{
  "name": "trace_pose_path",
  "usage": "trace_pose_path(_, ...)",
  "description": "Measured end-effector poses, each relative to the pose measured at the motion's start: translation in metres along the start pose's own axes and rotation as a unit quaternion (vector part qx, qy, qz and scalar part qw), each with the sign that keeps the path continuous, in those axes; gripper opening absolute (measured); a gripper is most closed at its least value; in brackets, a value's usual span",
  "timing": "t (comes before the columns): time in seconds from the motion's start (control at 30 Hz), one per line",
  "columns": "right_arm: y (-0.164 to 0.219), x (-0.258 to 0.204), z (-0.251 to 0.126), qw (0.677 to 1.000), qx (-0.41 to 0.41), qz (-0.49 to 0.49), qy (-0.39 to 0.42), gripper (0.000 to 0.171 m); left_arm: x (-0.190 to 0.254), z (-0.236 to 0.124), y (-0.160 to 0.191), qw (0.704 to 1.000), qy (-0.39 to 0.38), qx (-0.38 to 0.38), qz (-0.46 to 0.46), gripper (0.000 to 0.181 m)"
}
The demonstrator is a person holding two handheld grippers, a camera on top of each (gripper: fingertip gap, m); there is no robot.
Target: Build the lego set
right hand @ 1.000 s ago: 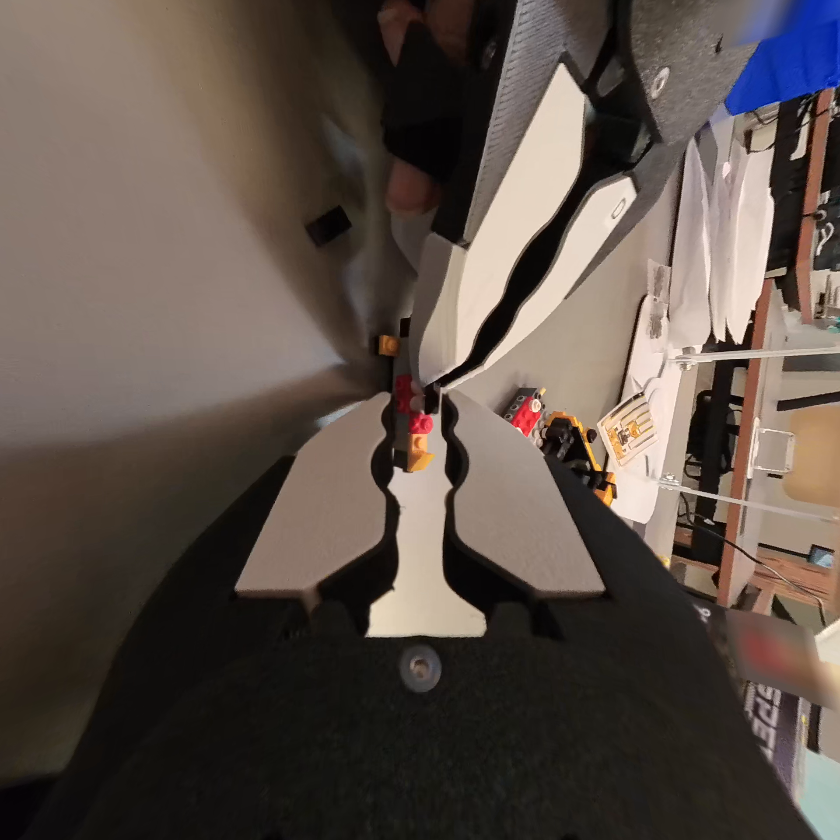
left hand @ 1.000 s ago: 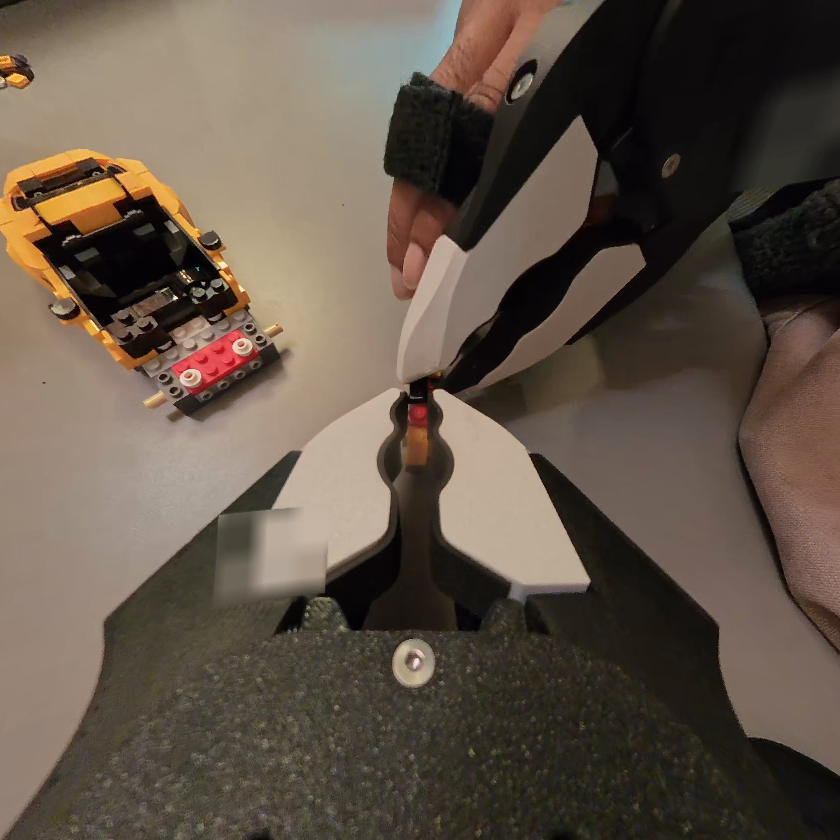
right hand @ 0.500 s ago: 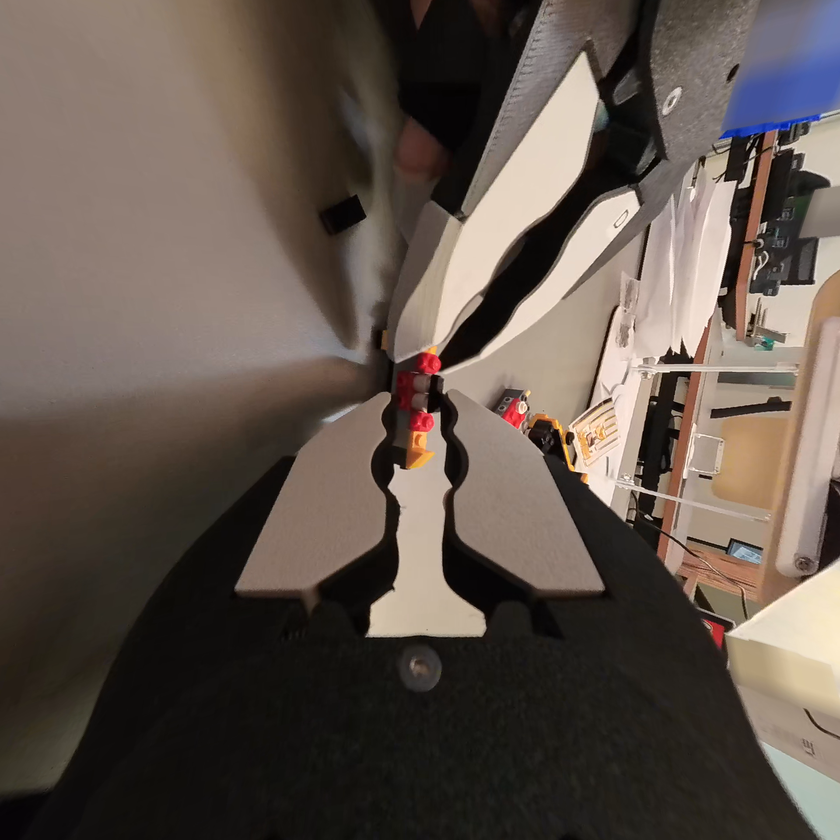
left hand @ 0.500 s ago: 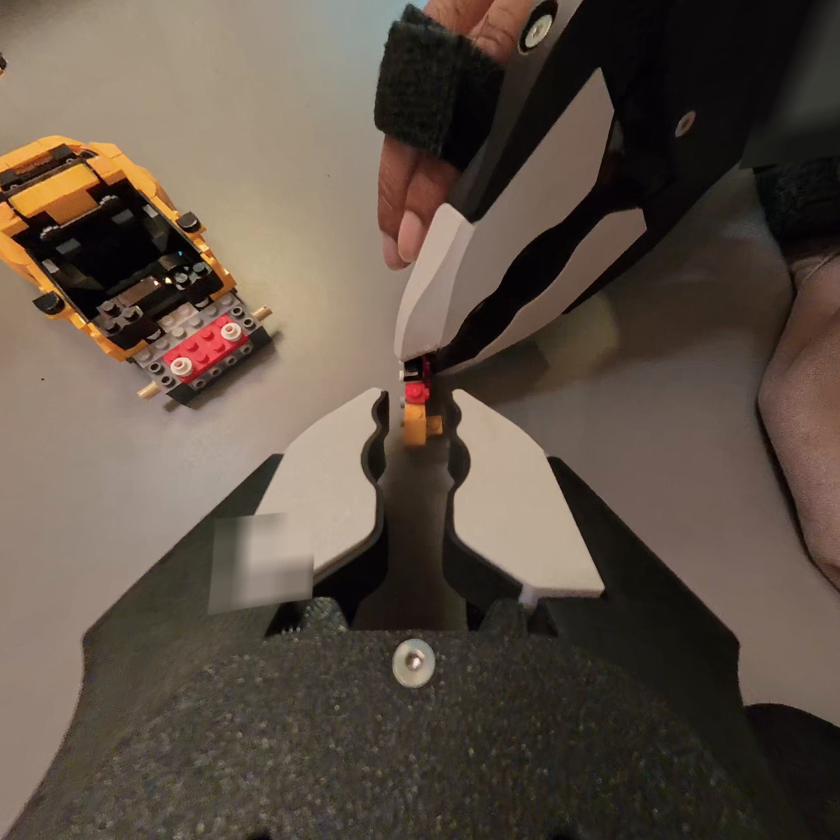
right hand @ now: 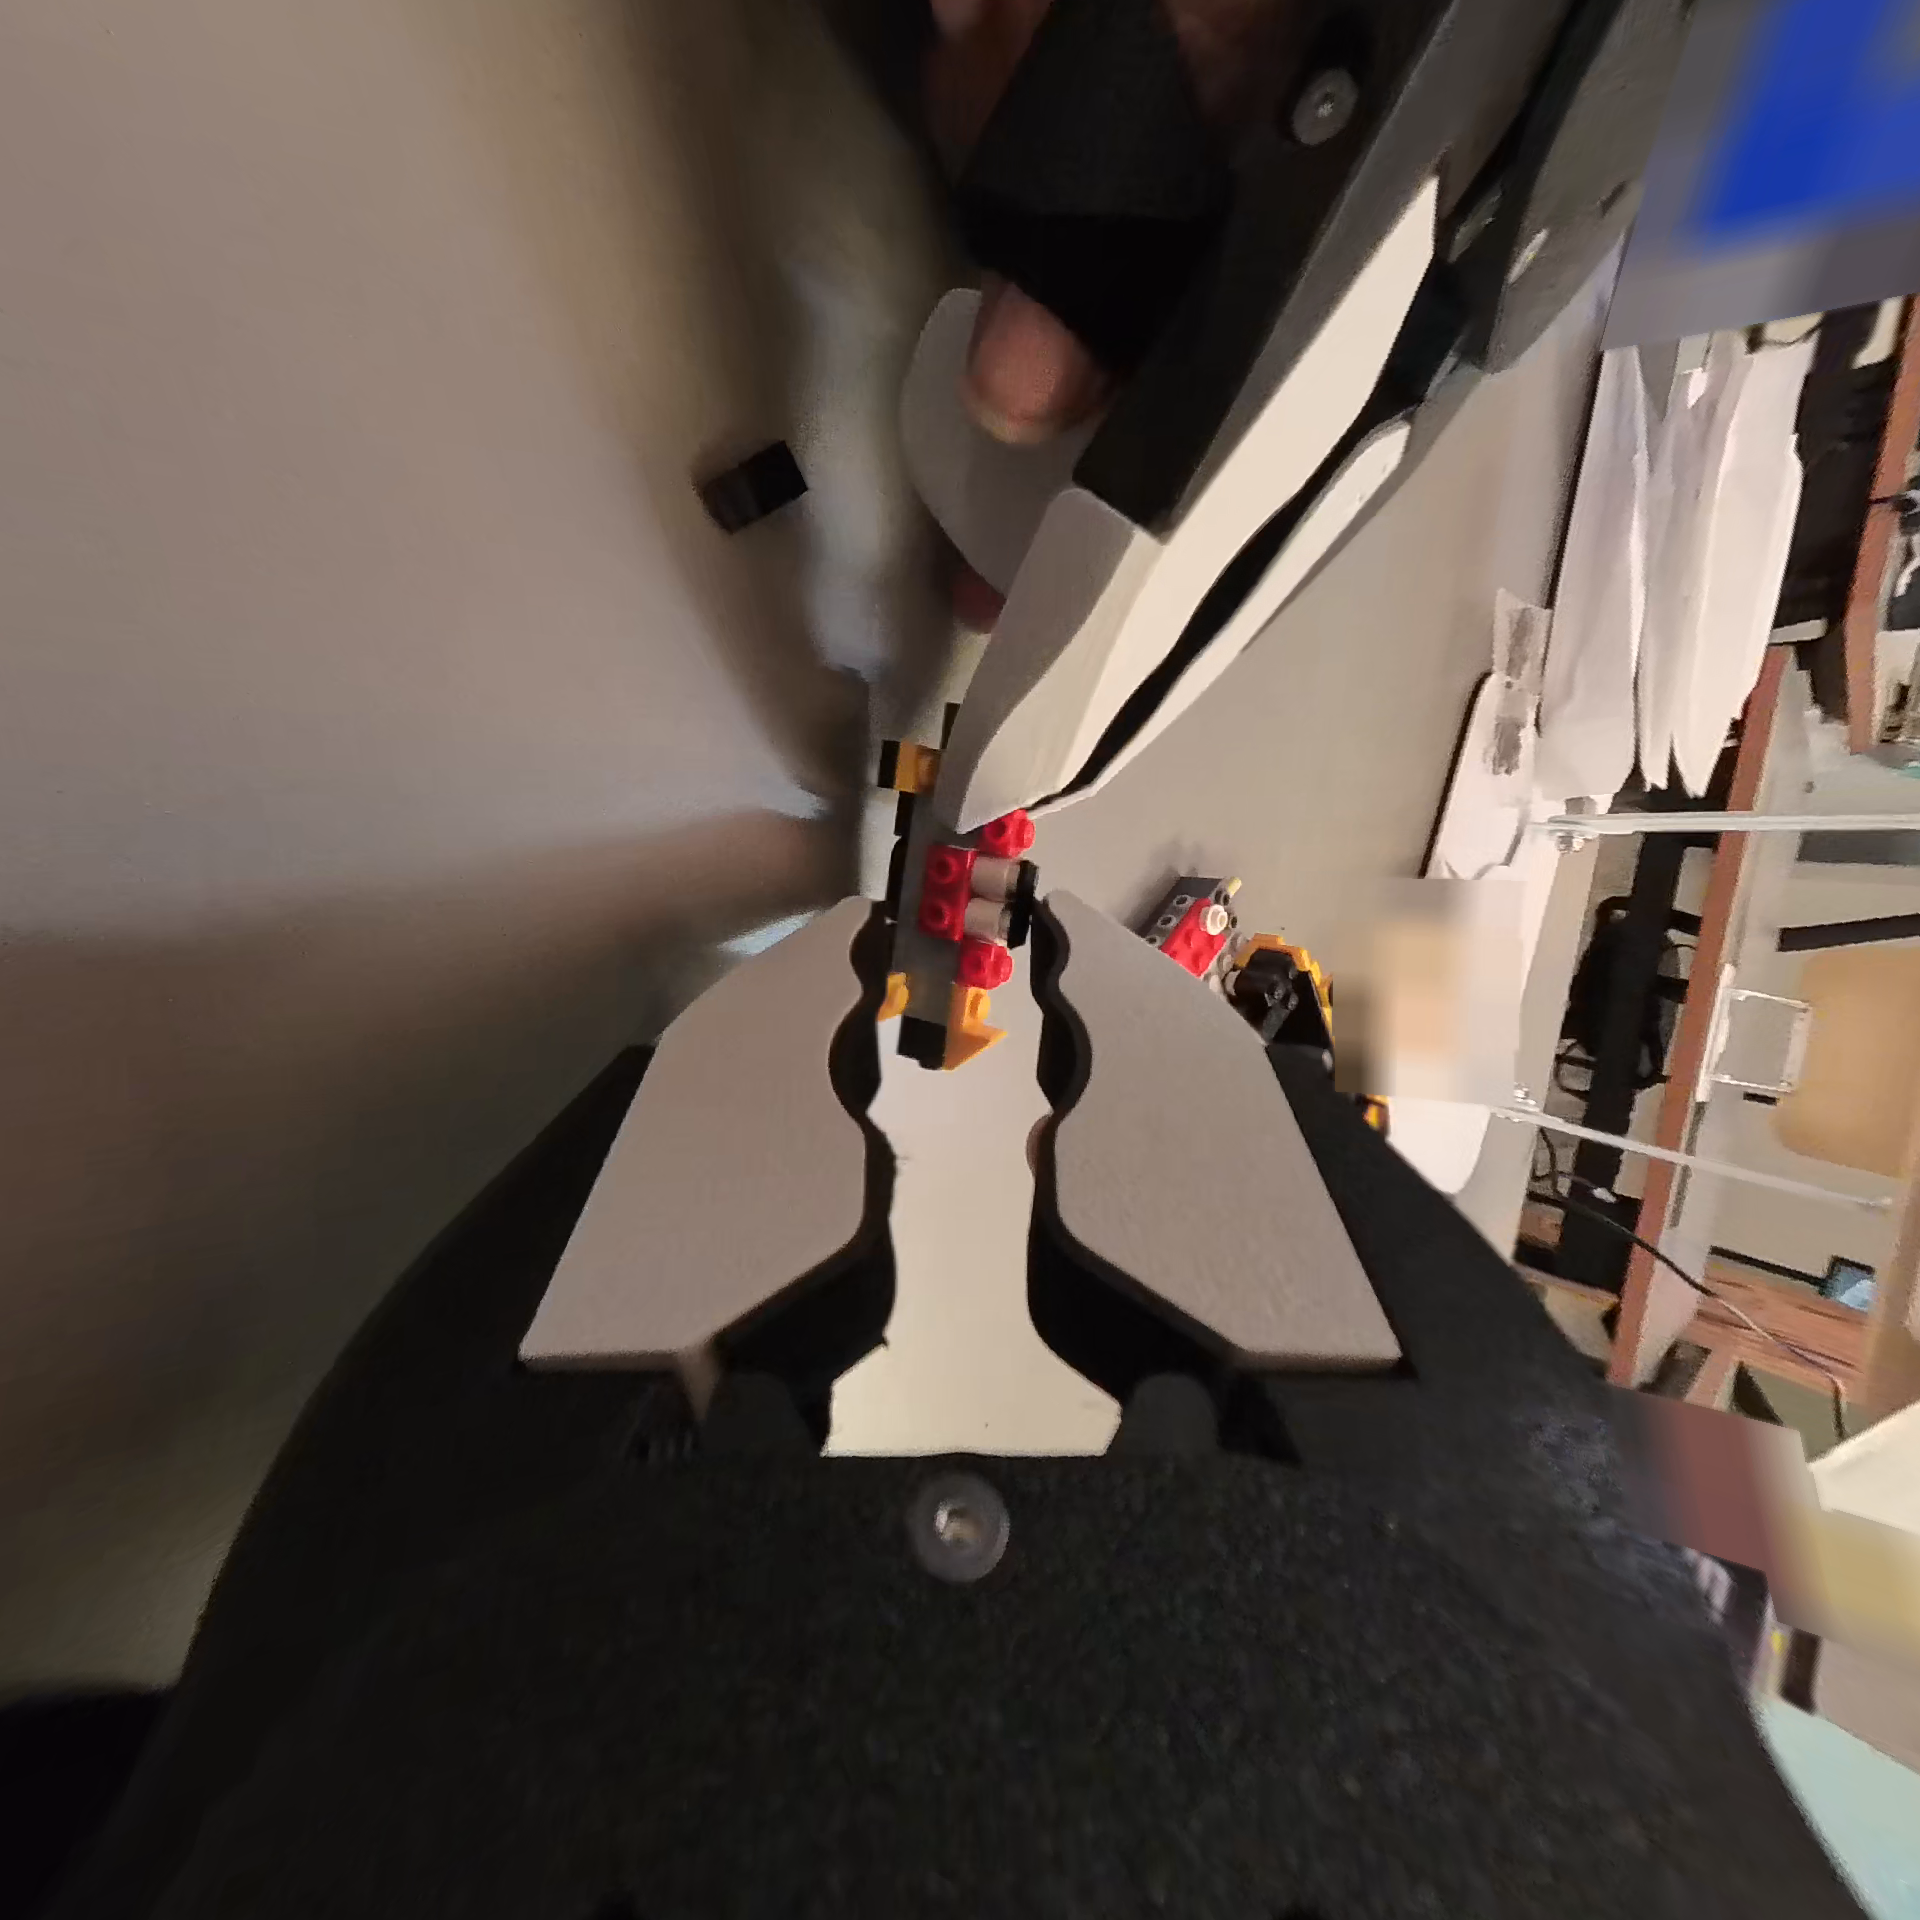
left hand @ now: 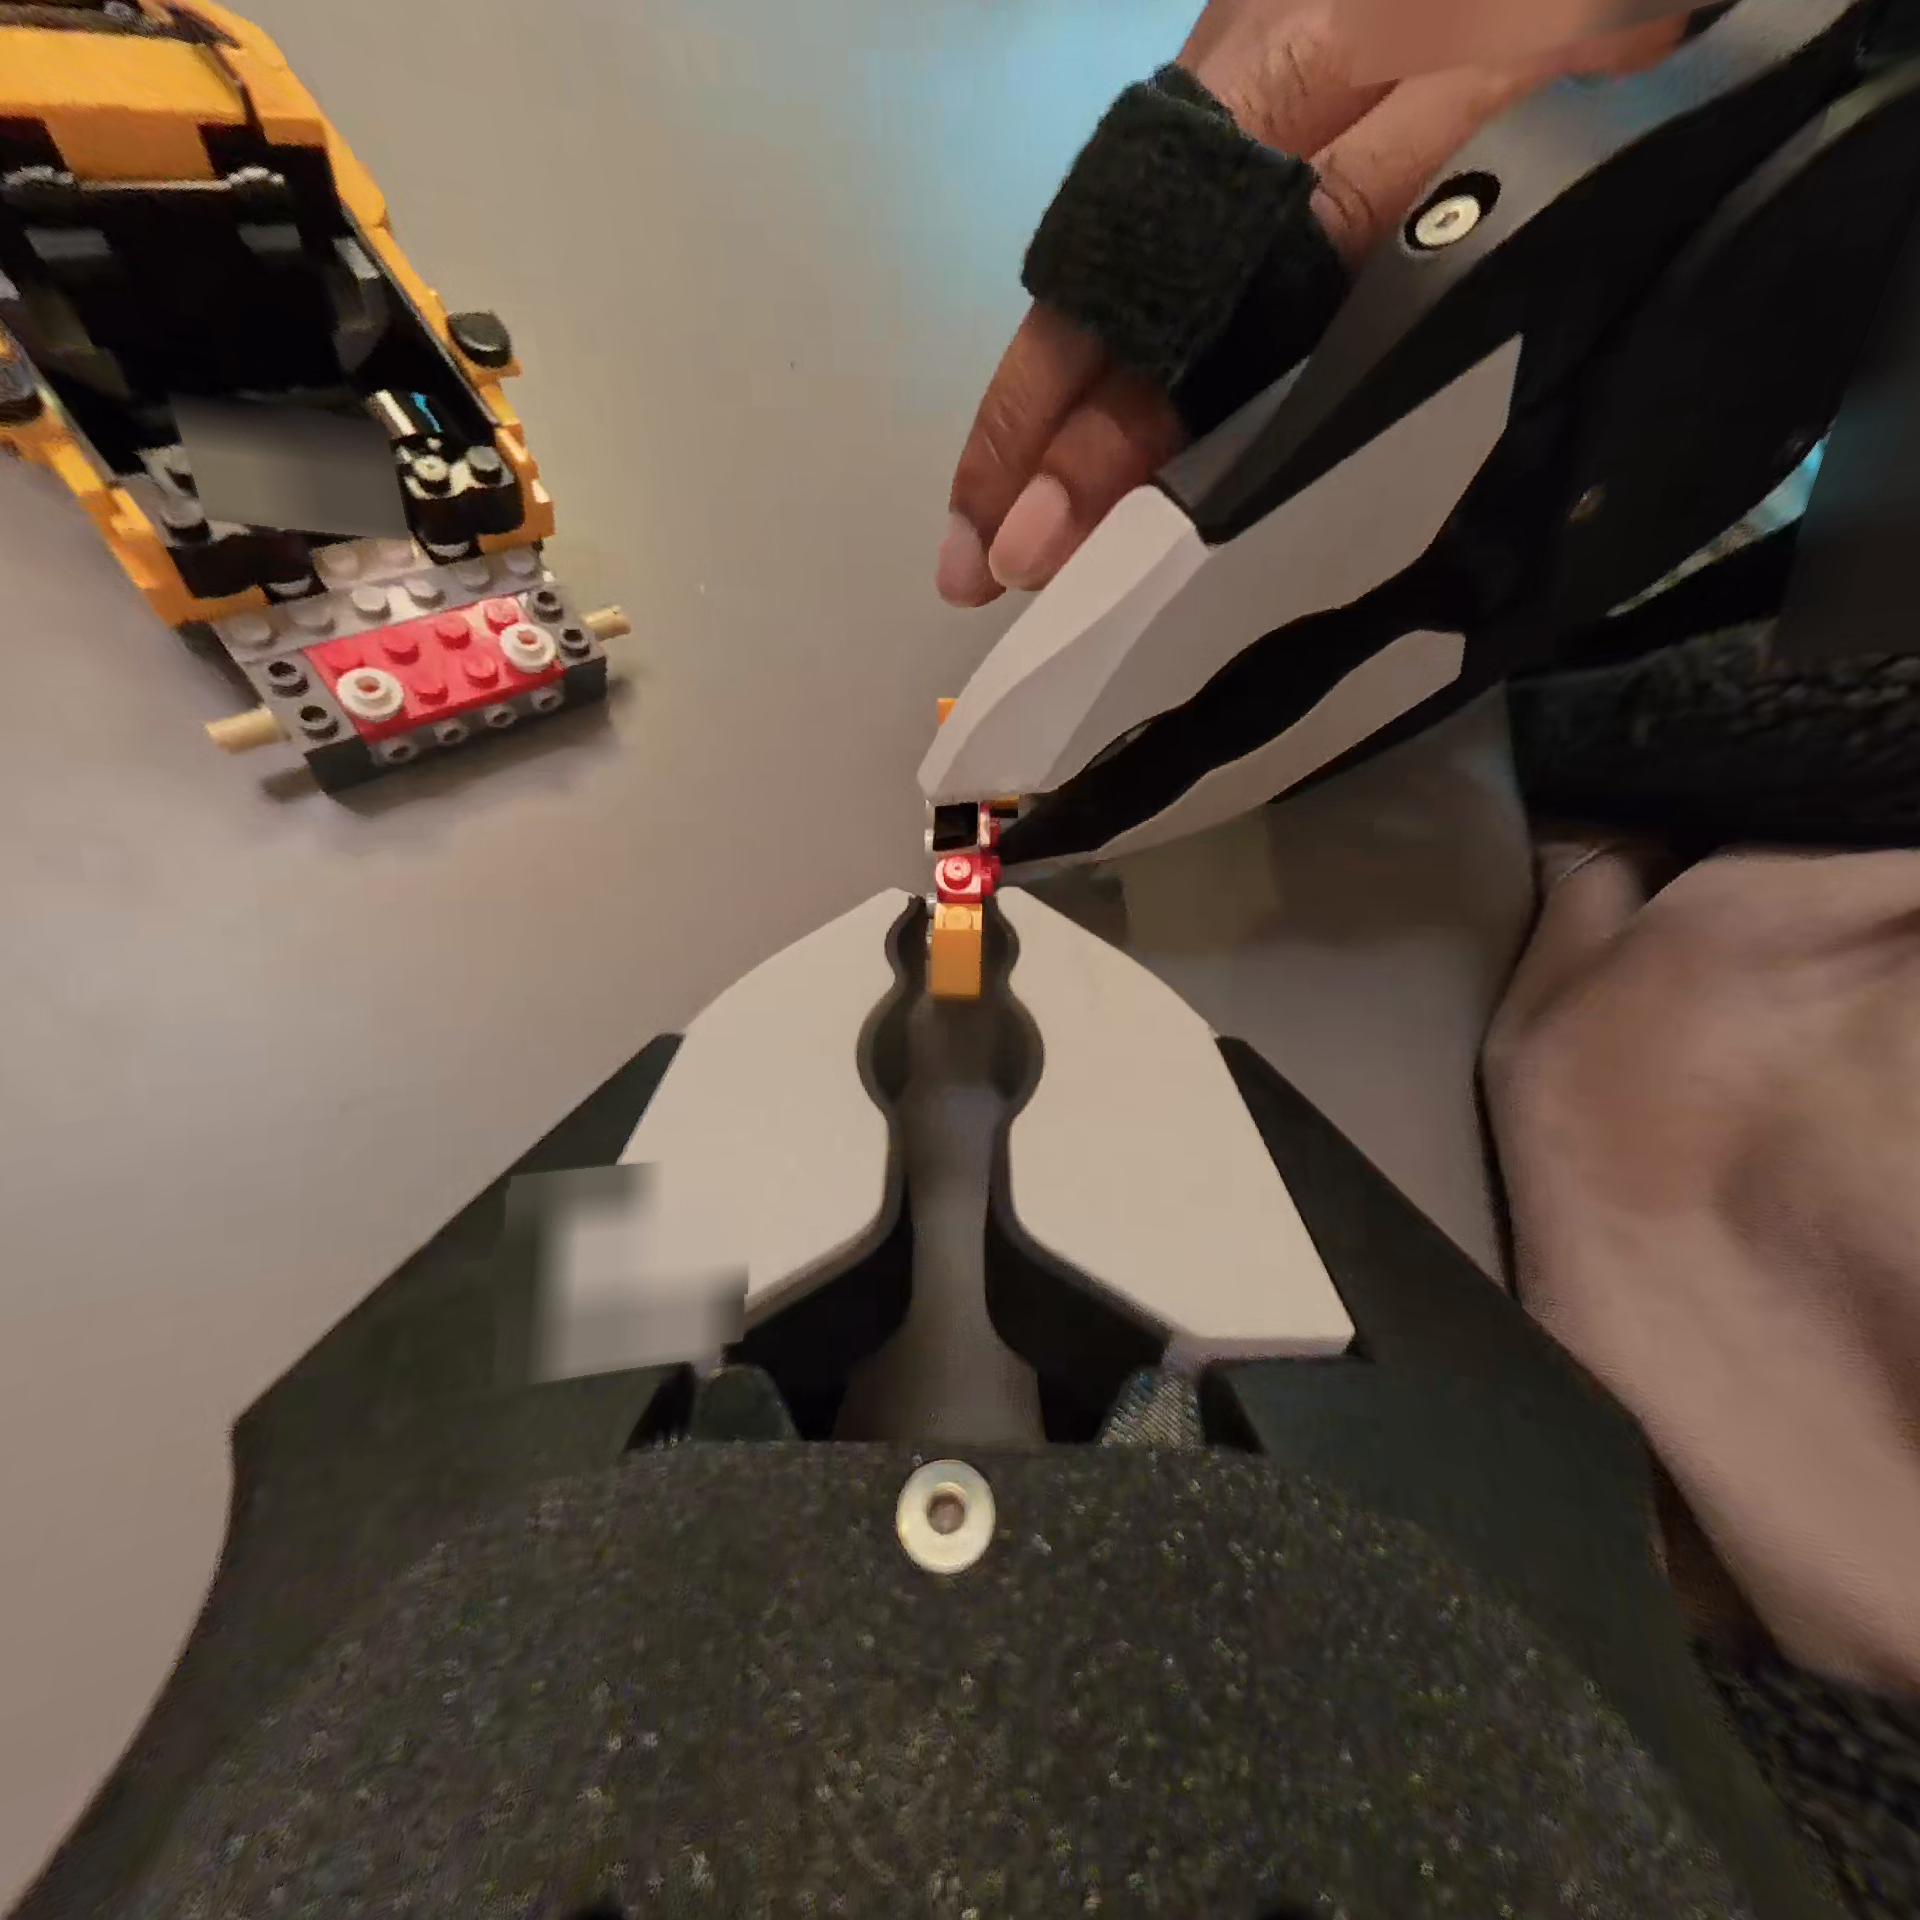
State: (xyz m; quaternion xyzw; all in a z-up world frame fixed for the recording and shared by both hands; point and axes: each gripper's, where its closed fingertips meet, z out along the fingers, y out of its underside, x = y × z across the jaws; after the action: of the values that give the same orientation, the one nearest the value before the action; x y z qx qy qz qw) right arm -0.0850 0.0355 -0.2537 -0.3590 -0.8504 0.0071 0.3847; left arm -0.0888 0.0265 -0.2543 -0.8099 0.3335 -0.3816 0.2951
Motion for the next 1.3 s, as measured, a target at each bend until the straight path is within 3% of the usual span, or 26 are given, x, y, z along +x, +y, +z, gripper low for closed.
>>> trace_pose_path(0.03, 0.0, 0.0, 0.0, 1.0, -0.003, 0.006, -0.004, 0.027, 0.0, 0.0, -0.001, 1.0, 0.005, 0.003, -0.015, 0.009)
trace_pose_path(0.37, 0.003, 0.0, 0.007, 0.998, -0.019, 0.06, -0.004, 0.033, -0.002, 0.0, -0.001, 0.989, 0.044, 0.013, -0.139, 0.009)
trace_pose_path(0.73, 0.003, 0.002, 0.006, 0.997, -0.01, 0.083, 0.005, 0.035, 0.0, 0.001, 0.0, 0.992, 0.033, 0.006, -0.118, 0.009)
trace_pose_path(0.93, 0.001, 0.003, 0.008, 0.995, -0.007, 0.097, 0.003, 0.05, 0.001, 0.001, 0.0, 0.993, 0.033, 0.005, -0.114, 0.009)
trace_pose_path(1.3, 0.0, 0.004, 0.016, 0.997, -0.018, 0.072, 0.002, 0.03, 0.007, -0.002, -0.003, 0.984, 0.075, 0.014, -0.162, 0.009)
